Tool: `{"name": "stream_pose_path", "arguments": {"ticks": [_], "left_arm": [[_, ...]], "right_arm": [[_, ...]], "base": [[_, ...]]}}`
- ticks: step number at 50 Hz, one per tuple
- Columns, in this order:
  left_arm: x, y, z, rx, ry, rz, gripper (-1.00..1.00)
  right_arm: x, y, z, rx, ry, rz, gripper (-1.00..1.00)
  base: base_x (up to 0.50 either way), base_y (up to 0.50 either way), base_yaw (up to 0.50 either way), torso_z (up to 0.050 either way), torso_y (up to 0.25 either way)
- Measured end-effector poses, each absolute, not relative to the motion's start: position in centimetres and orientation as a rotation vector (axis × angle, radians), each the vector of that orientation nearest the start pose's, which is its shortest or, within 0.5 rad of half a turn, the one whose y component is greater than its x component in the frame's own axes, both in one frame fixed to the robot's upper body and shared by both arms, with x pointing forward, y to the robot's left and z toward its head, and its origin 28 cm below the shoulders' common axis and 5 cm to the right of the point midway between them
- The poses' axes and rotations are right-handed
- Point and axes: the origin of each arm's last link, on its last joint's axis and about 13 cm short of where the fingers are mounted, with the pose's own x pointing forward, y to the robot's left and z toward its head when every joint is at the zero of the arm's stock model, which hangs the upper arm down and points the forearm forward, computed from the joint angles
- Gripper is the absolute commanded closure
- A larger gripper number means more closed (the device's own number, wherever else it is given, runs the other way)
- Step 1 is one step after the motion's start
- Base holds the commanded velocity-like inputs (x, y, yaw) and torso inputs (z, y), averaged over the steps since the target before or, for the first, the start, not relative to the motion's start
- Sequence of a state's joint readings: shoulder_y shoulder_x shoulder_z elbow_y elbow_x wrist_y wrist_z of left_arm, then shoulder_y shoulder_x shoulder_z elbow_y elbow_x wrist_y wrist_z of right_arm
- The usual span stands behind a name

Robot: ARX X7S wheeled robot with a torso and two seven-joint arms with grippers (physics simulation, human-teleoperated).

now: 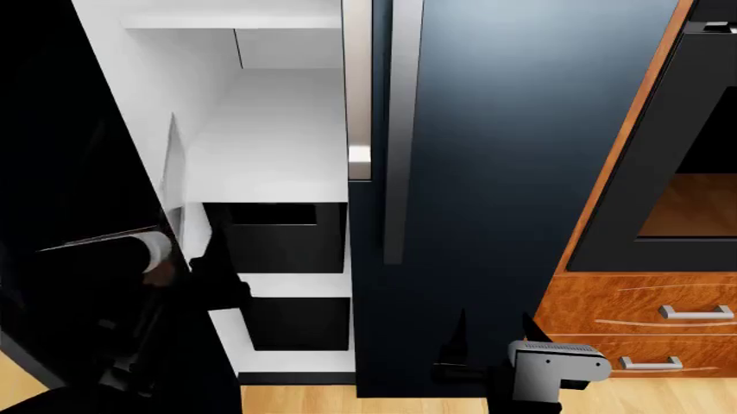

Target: Open the fridge door

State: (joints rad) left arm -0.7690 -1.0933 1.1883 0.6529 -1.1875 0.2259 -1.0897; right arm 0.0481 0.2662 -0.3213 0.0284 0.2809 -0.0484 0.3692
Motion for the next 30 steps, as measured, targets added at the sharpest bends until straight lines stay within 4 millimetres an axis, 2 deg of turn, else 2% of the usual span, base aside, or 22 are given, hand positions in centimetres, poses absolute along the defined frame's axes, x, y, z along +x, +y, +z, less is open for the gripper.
{"name": "stream_pose_path", "arguments": {"ticks": [8,11,16,22,30], "left_arm": [[17.8,23.7,17.4,-0.239,0.054,0.135,-1.0],[17.6,24.4,17.1,-0.208,0.079,0.205,-1.0],[18.0,26.8,15.7,-0.072,0.108,0.398,-1.0],[18.0,28.7,14.7,0.008,0.15,0.569,-1.0],[16.5,28.5,15.1,0.031,0.167,0.584,-1.0]], "right_arm": [[21.1,-9.8,1.1,0.007,0.02,-0.07,-1.0],[21.1,-9.8,1.1,0.007,0.021,-0.071,-1.0],[21.1,-9.8,1.1,0.005,0.021,-0.072,-1.0],[21.1,-9.8,1.1,0.003,0.022,-0.073,-1.0],[21.1,-9.8,1.1,0.0,0.023,-0.074,-1.0]], "base": [[0.0,0.0,0.0,0.0,0.0],[0.0,0.0,0.0,0.0,0.0],[0.0,0.0,0.0,0.0,0.0],[0.0,0.0,0.0,0.0,0.0],[0.0,0.0,0.0,0.0,0.0]]}}
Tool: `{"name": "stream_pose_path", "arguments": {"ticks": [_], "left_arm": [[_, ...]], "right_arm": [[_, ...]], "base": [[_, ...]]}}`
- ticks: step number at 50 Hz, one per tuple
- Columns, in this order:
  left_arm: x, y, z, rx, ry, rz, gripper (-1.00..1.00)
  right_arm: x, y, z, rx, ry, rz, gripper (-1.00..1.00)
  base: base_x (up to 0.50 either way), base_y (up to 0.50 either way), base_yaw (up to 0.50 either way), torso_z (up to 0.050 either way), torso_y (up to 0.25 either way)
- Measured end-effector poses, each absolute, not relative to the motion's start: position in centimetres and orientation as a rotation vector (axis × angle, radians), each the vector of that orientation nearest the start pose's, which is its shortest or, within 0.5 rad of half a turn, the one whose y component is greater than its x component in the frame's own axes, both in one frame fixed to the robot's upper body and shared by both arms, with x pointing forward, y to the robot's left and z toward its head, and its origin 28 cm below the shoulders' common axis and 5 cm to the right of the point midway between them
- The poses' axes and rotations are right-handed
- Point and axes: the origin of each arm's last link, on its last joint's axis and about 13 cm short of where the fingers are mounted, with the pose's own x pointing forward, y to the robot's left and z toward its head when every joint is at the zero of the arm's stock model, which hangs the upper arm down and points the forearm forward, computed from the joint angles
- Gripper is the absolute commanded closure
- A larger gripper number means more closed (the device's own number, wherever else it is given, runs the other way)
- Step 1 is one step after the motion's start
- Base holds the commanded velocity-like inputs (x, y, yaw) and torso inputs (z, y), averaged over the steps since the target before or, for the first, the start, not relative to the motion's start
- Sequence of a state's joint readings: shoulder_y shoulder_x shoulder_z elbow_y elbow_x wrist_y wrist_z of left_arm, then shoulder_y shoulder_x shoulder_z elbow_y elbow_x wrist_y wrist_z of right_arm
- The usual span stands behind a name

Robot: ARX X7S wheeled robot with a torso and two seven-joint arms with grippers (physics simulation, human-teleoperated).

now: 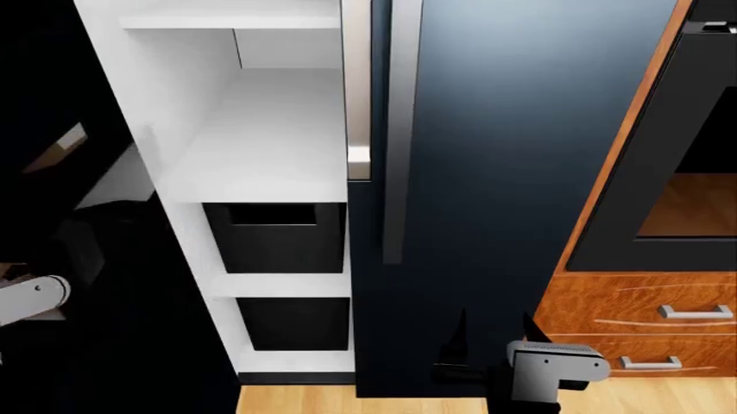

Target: Open the fridge door

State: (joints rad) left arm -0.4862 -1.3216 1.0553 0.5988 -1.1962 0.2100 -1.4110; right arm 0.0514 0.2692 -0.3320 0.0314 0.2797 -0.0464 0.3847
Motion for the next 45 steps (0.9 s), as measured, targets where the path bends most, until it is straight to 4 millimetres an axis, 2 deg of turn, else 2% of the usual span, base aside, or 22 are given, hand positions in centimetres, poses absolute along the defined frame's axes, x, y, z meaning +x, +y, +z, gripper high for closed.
{"name": "stream_pose_path", "arguments": {"ticks": [9,23,34,40,45], "left_arm": [[15.0,28.4,15.4,0.055,0.171,0.596,-1.0],[14.6,28.7,15.2,0.152,0.164,0.596,-1.0],[15.1,28.5,15.3,0.267,0.164,0.586,-1.0],[16.0,28.1,17.2,0.282,0.074,0.562,-1.0],[16.7,27.8,17.8,0.299,0.014,0.506,-1.0]], "right_arm": [[21.2,-9.7,1.1,-0.004,0.025,-0.075,-1.0],[21.2,-9.7,1.1,-0.006,0.025,-0.076,-1.0],[21.1,-9.7,1.1,-0.007,0.025,-0.078,-1.0],[21.1,-9.7,1.1,-0.007,0.025,-0.077,-1.0],[21.1,-9.7,1.1,-0.008,0.024,-0.076,-1.0]], "base": [[0.0,0.0,0.0,0.0,0.001],[0.0,0.0,0.0,0.0,0.002],[0.0,0.0,0.0,0.0,0.0],[0.0,0.0,0.0,0.0,0.0],[0.0,0.0,0.0,0.0,0.0]]}}
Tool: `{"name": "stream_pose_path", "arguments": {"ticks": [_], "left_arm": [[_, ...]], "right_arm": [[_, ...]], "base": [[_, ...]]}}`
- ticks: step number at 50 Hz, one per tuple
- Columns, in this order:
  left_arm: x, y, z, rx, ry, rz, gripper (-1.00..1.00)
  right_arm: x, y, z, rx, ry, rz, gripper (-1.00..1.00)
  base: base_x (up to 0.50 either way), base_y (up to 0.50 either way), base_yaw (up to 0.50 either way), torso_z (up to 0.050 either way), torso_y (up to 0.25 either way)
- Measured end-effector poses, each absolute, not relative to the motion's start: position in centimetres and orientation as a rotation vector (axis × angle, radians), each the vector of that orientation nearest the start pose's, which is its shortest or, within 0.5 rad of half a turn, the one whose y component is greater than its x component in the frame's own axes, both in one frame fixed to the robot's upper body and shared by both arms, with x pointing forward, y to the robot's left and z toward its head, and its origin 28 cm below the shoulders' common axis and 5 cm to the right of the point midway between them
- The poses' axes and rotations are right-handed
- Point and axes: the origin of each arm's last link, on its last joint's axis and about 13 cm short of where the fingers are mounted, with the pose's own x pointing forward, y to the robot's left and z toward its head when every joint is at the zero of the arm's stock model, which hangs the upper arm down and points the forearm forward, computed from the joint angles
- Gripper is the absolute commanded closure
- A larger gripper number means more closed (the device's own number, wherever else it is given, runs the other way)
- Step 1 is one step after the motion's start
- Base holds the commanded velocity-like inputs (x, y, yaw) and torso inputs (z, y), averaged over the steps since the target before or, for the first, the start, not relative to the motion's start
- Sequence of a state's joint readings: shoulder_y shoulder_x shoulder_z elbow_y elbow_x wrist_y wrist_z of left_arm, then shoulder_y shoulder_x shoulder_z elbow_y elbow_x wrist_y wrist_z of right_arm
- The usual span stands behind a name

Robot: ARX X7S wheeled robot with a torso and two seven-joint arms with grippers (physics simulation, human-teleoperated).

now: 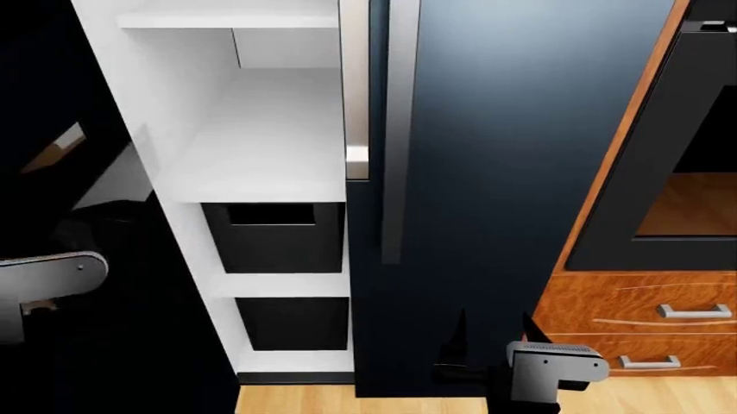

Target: Open the fridge door

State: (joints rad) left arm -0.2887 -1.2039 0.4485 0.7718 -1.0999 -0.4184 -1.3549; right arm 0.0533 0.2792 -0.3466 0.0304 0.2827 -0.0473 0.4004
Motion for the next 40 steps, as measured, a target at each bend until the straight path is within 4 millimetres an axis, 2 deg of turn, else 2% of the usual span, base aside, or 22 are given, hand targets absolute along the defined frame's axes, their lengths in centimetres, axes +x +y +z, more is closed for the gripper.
{"name": "stream_pose_path", "arguments": {"ticks": [22,31,40], "left_arm": [[20.9,24.8,19.3,0.256,-0.133,0.178,-1.0],[22.7,23.9,17.9,0.171,-0.144,0.11,-1.0],[23.9,23.6,15.8,0.126,-0.127,0.077,-1.0]], "right_arm": [[21.0,-9.8,1.3,-0.002,0.016,-0.069,-1.0],[20.9,-9.7,2.7,-0.008,-0.001,-0.051,-1.0],[21.6,-9.1,5.7,-0.057,-0.017,-0.018,-1.0]], "base": [[0.0,0.0,0.0,0.0,0.0],[0.0,0.0,0.0,0.0,0.0],[0.0,0.0,0.0,0.0,0.0]]}}
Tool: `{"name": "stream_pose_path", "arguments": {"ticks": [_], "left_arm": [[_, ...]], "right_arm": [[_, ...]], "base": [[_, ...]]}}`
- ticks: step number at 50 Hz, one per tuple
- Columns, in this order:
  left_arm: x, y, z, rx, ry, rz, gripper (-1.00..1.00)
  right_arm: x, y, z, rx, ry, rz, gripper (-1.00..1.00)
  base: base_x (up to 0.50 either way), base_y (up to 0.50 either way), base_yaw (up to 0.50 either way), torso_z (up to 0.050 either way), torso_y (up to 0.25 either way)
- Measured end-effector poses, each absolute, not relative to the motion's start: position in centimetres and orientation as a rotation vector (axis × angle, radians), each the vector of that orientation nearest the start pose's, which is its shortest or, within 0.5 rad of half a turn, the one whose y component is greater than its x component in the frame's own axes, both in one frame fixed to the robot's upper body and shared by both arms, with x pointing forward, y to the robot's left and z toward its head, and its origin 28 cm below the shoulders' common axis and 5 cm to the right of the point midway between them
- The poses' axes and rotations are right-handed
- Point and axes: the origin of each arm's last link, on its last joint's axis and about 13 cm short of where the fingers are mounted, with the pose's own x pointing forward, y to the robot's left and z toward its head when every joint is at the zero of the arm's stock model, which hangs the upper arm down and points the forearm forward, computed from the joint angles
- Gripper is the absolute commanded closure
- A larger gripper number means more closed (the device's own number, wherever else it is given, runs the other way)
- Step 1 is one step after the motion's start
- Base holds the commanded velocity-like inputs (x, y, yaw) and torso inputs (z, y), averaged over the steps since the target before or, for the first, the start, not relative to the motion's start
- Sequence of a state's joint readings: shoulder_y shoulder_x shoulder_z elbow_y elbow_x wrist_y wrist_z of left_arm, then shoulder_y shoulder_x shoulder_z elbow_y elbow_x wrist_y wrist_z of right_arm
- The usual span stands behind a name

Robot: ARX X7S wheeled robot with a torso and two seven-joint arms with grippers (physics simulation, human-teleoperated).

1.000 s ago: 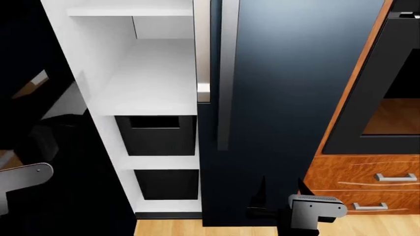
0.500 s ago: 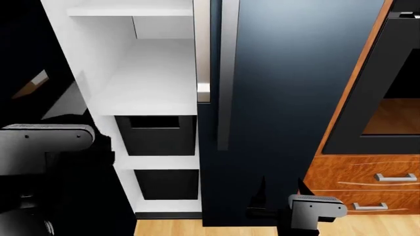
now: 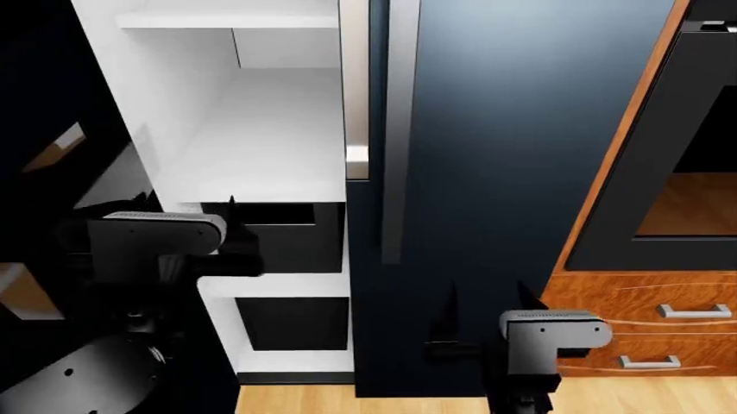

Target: Open the fridge door

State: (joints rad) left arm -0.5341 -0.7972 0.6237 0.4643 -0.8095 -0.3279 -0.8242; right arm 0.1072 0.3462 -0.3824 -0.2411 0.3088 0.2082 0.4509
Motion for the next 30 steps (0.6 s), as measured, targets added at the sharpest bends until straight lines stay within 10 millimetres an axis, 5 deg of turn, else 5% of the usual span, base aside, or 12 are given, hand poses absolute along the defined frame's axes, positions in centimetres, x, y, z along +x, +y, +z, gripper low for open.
{"name": "stream_pose_path", "arguments": {"ticks": [30], "left_arm": [[24.0,24.2,12.1,0.116,-0.095,0.092,-1.0]], "right_arm": [[26.1,-6.8,18.5,-0.138,-0.051,0.076,-1.0]], "base": [[0.0,0.0,0.0,0.0,0.0]]}}
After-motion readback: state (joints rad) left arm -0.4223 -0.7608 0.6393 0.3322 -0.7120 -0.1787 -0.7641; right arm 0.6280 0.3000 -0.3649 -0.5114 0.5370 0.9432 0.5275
